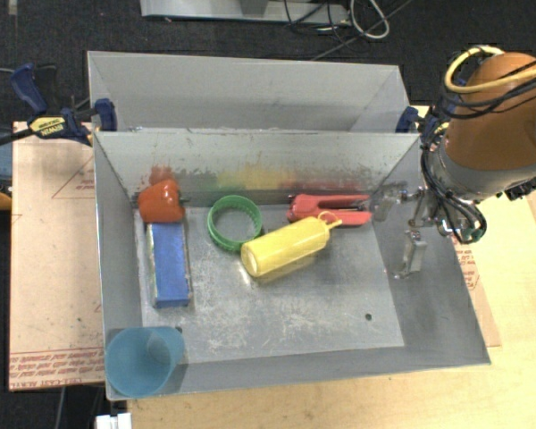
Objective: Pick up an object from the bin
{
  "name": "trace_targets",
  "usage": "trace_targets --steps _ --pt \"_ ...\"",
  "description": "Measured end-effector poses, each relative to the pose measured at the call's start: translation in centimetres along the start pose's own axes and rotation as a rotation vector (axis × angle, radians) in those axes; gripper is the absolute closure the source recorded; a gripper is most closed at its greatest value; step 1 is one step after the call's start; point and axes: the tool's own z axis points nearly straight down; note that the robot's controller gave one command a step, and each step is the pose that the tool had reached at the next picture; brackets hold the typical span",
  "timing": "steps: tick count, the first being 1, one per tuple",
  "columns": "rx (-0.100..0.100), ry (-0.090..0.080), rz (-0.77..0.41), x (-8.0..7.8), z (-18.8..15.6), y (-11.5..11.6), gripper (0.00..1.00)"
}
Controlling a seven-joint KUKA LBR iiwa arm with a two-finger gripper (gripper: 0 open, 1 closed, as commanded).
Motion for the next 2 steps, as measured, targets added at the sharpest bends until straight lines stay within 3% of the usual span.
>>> trace_targets --steps 1,2 --pt "0.001 -0.007 -0.003 -0.2 -0.4 0.1 0.0" --pt "0.0 -0.017 0.022 -5.4 11.7 7.5 0.0"
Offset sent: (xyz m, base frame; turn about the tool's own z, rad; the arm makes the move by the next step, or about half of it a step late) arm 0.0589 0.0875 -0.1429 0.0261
